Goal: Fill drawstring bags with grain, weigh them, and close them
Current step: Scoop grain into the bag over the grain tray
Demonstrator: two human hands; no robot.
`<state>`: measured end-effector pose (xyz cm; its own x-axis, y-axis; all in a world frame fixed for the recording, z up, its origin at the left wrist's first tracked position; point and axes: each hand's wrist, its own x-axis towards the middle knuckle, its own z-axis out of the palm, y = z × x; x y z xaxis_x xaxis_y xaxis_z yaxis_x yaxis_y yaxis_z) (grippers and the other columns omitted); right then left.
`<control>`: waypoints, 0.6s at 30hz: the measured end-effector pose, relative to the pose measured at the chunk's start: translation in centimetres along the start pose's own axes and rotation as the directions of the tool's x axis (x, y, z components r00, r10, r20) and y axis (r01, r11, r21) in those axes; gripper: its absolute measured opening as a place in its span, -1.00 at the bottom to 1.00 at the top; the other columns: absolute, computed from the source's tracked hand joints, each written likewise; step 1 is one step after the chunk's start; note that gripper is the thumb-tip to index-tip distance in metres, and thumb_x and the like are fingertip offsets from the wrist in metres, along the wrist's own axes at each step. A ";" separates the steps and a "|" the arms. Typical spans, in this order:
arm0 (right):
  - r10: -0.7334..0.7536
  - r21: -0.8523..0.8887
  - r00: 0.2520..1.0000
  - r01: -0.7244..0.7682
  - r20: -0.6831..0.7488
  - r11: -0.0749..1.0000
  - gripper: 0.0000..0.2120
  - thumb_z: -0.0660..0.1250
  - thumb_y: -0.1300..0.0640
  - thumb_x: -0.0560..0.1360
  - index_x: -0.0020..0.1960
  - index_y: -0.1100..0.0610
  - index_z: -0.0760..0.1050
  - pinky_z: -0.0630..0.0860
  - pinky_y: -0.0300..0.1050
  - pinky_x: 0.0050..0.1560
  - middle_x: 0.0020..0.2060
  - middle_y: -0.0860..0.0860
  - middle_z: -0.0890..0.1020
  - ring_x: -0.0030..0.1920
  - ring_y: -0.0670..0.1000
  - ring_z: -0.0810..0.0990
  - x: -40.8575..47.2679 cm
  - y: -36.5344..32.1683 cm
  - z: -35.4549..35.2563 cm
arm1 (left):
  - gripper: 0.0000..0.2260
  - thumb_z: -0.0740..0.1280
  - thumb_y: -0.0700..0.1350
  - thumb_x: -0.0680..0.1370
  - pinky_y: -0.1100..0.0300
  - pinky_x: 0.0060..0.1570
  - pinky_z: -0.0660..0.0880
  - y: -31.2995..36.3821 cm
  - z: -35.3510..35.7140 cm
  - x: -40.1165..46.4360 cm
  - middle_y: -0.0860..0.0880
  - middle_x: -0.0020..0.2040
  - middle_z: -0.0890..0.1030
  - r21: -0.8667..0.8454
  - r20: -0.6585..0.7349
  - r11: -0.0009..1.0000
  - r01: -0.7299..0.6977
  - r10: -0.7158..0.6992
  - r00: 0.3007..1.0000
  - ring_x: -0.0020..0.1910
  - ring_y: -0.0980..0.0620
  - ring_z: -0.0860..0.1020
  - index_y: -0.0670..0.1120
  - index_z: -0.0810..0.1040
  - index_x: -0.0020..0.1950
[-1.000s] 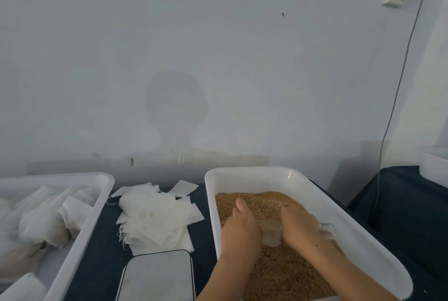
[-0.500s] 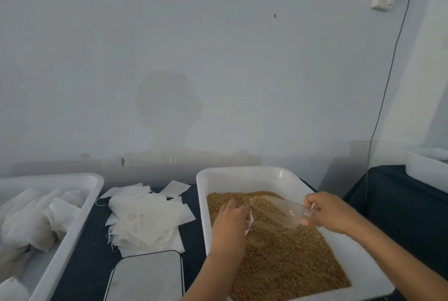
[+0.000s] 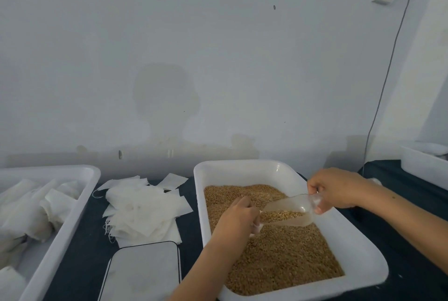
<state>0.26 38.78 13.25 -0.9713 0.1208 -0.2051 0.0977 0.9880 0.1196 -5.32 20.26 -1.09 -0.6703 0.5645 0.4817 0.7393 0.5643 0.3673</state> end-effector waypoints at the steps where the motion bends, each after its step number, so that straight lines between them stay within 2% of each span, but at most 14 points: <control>1: 0.000 -0.025 1.000 0.000 -0.004 1.000 -0.76 0.45 -0.02 0.40 -0.28 -0.09 0.38 0.30 -0.24 -0.25 -0.28 -0.17 0.41 -0.19 -0.13 0.42 0.2 -0.2 -0.2 | -0.94 0.38 -0.18 0.50 0.35 -0.01 0.35 0.0 0.0 0.0 0.01 0.05 0.49 0.002 0.001 1.000 -0.002 0.002 1.000 0.08 0.10 0.42 -0.11 0.57 -0.04; 3: -0.003 -0.061 1.000 0.003 -0.009 0.998 -0.77 0.46 -0.02 0.39 -0.27 -0.08 0.39 0.28 -0.26 -0.30 -0.26 -0.18 0.44 -0.16 -0.12 0.44 0.4 -0.8 -0.7 | -0.94 0.39 -0.18 0.49 0.31 0.03 0.37 -0.1 0.1 0.0 0.02 0.04 0.50 0.006 -0.002 1.000 -0.003 0.003 1.000 0.08 0.09 0.42 -0.11 0.58 -0.06; 7: -0.002 -0.112 1.000 -0.001 -0.020 0.994 -0.80 0.49 0.01 0.37 -0.13 -0.01 0.49 0.30 -0.27 -0.33 -0.17 -0.12 0.54 -0.19 -0.11 0.47 0.8 -1.6 -1.8 | -0.95 0.39 -0.20 0.48 0.33 -0.04 0.32 -0.1 0.1 0.0 0.00 0.00 0.50 -0.004 -0.009 1.000 -0.014 0.014 1.000 0.04 0.07 0.42 -0.12 0.58 -0.08; 9: 0.001 -0.155 0.999 -0.009 -0.046 0.988 -0.77 0.49 0.02 0.37 -0.04 0.03 0.53 0.34 -0.26 -0.28 -0.11 -0.09 0.57 -0.16 -0.08 0.49 0.9 -2.0 -2.2 | -0.97 0.38 -0.21 0.48 0.35 -0.05 0.32 -0.2 0.2 0.0 0.00 0.00 0.50 -0.004 -0.013 1.000 -0.013 0.013 1.000 0.03 0.09 0.41 -0.11 0.58 -0.09; 13: -0.008 -0.236 0.992 -0.022 -0.123 0.972 -0.69 0.50 0.03 0.36 0.06 0.01 0.52 0.28 -0.27 -0.33 0.01 -0.08 0.58 -0.09 -0.05 0.50 1.3 -2.5 -2.6 | -0.97 0.36 -0.22 0.49 0.35 -0.06 0.31 -0.3 0.3 0.1 -0.01 -0.01 0.49 -0.021 -0.009 1.000 0.011 -0.011 1.000 0.04 0.09 0.39 -0.13 0.58 -0.10; 15: -0.040 -0.260 0.988 -0.001 -0.152 0.966 -0.71 0.50 0.05 0.36 0.02 -0.01 0.50 0.27 -0.26 -0.34 -0.04 -0.09 0.56 -0.10 -0.06 0.50 1.4 -2.7 -2.7 | -0.97 0.37 -0.24 0.49 0.46 -0.10 0.28 -0.4 0.4 0.2 0.00 -0.04 0.46 -0.050 -0.013 0.998 0.030 -0.031 0.999 0.03 0.10 0.42 -0.15 0.57 -0.09; 18: -0.127 -0.318 0.967 0.052 -0.221 0.947 -0.75 0.47 0.13 0.38 -0.10 -0.03 0.40 0.18 -0.26 -0.40 -0.27 -0.15 0.42 -0.22 -0.08 0.43 1.3 -2.8 -2.6 | -0.96 0.37 -0.25 0.49 0.56 -0.21 0.23 -0.4 0.2 0.3 0.01 -0.07 0.42 -0.124 -0.019 0.987 0.100 -0.103 0.995 -0.13 0.13 0.39 -0.17 0.54 -0.09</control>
<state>-1.82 35.92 15.15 -0.9996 -0.0297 0.0008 -0.0267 0.9111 0.4114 -5.85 20.31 -1.30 -0.7414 0.4921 0.4563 0.6711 0.5384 0.5097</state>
